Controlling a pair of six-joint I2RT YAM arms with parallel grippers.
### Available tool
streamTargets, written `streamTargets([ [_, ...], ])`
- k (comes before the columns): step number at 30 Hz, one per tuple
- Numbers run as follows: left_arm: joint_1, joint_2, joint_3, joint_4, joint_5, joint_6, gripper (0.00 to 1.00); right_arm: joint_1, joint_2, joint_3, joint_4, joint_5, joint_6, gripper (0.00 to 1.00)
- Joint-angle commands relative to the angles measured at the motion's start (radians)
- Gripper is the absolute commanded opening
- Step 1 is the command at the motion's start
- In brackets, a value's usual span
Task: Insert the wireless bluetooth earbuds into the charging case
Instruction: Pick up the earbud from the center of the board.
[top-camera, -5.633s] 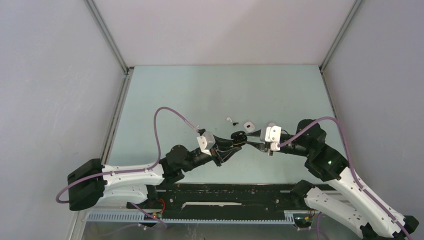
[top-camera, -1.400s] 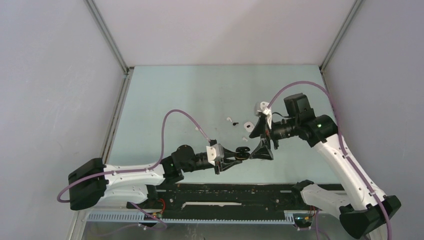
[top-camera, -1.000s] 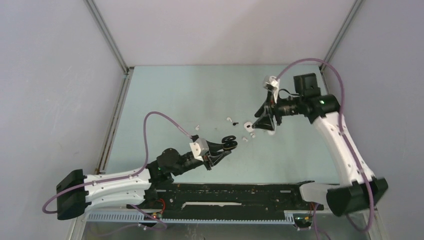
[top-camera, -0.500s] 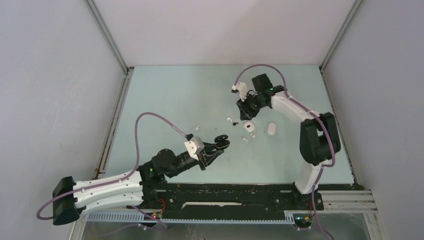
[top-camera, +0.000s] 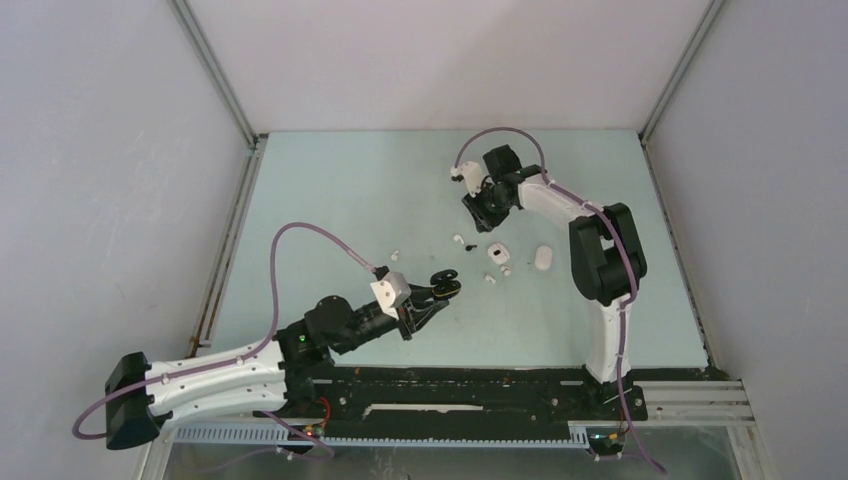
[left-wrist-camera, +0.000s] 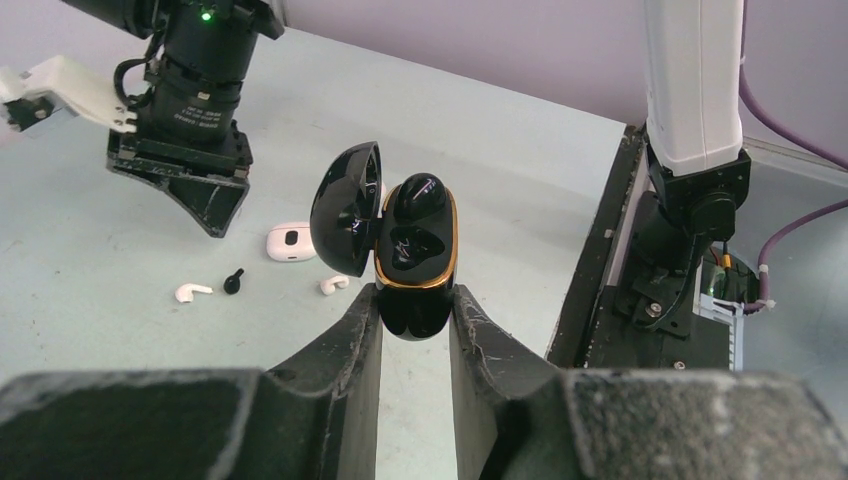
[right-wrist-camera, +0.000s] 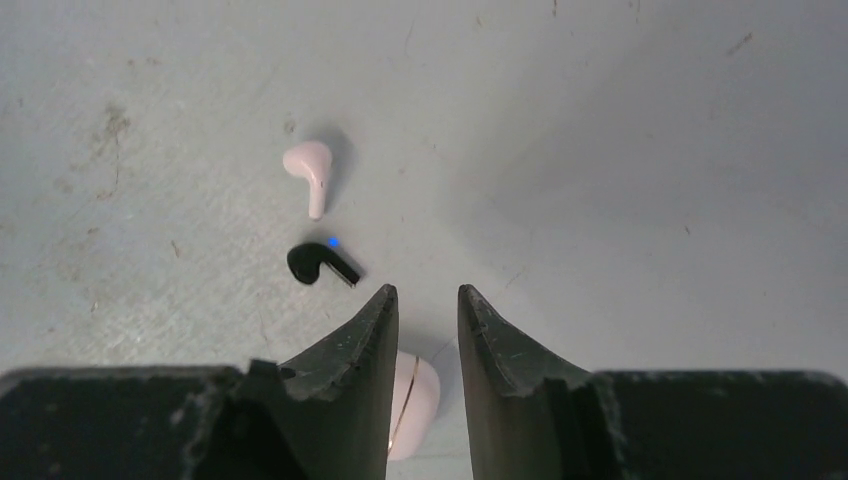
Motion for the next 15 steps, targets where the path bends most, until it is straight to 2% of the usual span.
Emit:
streamTargets([
  [1, -0.004, 0.009, 0.031, 0.045, 0.013, -0.016, 0.0, 0.052, 0.064, 0.081, 0.0, 0.092, -0.01, 0.32],
  [7, -0.003, 0.004, 0.031, 0.041, 0.015, -0.015, 0.0, 0.082, 0.138, 0.131, -0.07, 0.173, -0.029, 0.32],
  [15, -0.004, 0.003, 0.023, 0.035, 0.018, -0.004, 0.0, 0.118, 0.08, 0.003, -0.071, 0.206, -0.056, 0.33],
])
